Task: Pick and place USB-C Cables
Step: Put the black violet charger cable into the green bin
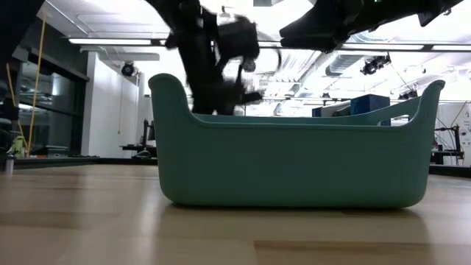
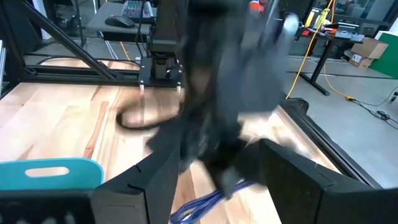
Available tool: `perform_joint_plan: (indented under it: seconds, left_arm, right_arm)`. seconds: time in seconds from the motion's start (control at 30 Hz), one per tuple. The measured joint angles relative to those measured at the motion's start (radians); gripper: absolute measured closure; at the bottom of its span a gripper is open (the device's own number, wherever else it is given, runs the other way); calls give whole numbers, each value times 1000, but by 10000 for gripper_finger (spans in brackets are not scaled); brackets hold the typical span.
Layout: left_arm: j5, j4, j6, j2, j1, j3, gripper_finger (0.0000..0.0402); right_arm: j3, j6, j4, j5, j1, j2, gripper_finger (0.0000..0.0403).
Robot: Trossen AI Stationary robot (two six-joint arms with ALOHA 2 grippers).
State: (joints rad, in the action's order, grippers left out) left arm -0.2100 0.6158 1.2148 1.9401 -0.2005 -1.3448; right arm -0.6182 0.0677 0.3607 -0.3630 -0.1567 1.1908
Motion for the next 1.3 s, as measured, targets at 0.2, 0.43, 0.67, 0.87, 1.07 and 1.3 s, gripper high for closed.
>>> perform_joint_plan:
  seconds: [0.2,0.43,0.67,0.87,1.07,1.3]
  left_arm:
    - [-17,21,-89,-119,-43,-20,401]
    - [72,-26,-301,-281,-164,-22,401]
    - [257,-241,-511,-353,-278,7,401]
    - [255,-325,-630,-356,-280,53,401]
    - [308,-366,-782,-394,-241,118,401]
    - [364,-689,-962,-602,-163,375,401]
  right_arm:
    - [0,-10,-9,0,0,0,190]
    - [0,-42,-29,0,0,0,190]
    - [0,-45,-29,0,0,0,190]
    - [0,-45,-29,0,0,0,190]
    - [0,-44,-30,0,0,0,190]
    - [0,-44,-32,0,0,0,190]
